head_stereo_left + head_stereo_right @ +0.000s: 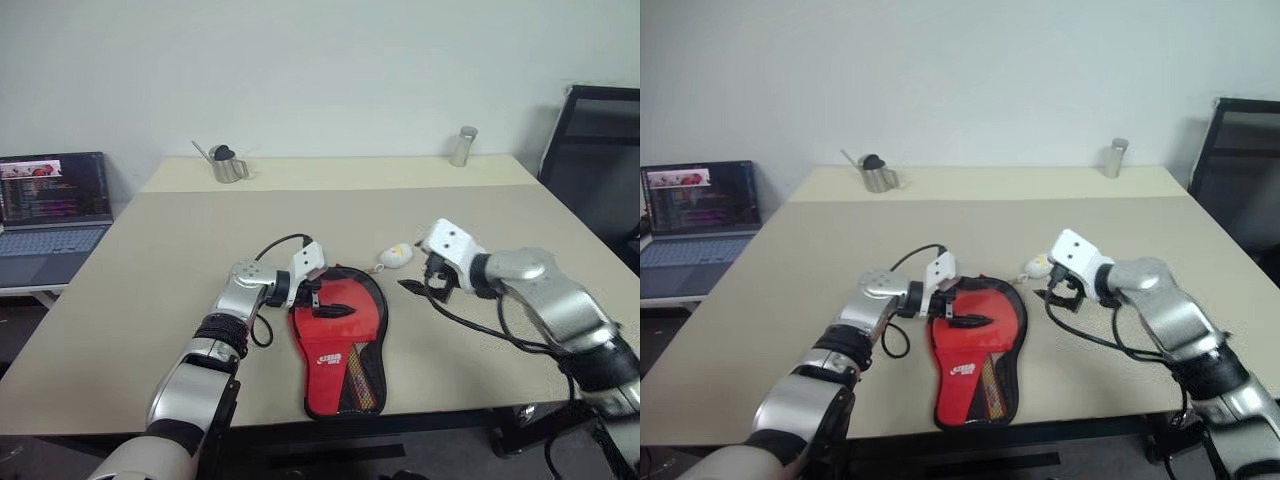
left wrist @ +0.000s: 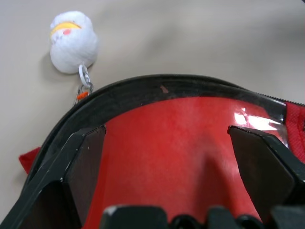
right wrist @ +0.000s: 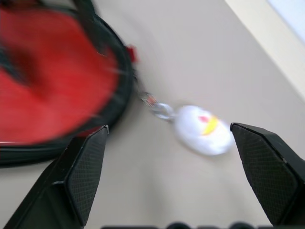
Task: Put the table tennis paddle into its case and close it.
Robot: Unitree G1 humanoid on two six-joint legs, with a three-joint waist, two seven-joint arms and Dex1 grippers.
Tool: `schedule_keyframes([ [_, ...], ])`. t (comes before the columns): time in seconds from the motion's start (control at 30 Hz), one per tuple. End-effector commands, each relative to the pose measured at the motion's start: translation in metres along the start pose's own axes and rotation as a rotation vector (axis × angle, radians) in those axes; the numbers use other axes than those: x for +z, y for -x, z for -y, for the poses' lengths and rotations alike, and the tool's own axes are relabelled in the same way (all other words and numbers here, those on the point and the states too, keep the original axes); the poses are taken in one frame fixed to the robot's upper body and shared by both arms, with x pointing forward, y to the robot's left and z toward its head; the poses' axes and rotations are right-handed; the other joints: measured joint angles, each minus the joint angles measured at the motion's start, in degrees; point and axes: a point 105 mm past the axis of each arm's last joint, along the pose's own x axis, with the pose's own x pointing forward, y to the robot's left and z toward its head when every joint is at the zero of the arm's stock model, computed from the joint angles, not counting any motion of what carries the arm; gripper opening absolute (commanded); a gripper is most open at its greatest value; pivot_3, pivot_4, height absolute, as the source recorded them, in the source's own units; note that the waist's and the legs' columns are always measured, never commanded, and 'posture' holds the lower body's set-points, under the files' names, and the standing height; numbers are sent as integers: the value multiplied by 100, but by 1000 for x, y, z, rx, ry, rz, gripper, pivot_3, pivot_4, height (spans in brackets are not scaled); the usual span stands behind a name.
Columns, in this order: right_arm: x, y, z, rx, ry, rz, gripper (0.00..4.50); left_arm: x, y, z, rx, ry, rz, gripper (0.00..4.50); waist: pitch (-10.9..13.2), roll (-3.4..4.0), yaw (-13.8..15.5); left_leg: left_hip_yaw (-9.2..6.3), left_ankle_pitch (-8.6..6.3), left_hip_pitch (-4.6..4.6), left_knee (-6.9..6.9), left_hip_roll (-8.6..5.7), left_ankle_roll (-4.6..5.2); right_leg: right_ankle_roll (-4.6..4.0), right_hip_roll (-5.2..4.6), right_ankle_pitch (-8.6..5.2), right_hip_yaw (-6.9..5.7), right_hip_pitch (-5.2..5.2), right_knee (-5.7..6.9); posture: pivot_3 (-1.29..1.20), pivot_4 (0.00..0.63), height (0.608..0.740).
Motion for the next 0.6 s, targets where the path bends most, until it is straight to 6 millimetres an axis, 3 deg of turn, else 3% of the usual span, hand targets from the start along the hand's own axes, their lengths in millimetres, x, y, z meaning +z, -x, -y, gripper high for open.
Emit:
schedule_keyframes([
  [0.03,2,-14,16,-37,119,6,4500,3,2,-1,14,-29,10,4455,0,0,1,0,0,0,0,0,0,0,1,0,0,0,1,0,150,740],
  [0.37,-11,-54,36,-57,388,-86,4500,0,5,0,27,-18,14,4455,3,5,-3,2,0,1,-1,2,0,-1,3,1,2,-3,7,0,150,740],
  [0.6,-17,-72,30,-41,502,-146,4500,-2,5,2,24,-20,8,4455,4,6,-15,5,1,2,0,2,0,-9,3,6,7,-3,12,0,150,740],
])
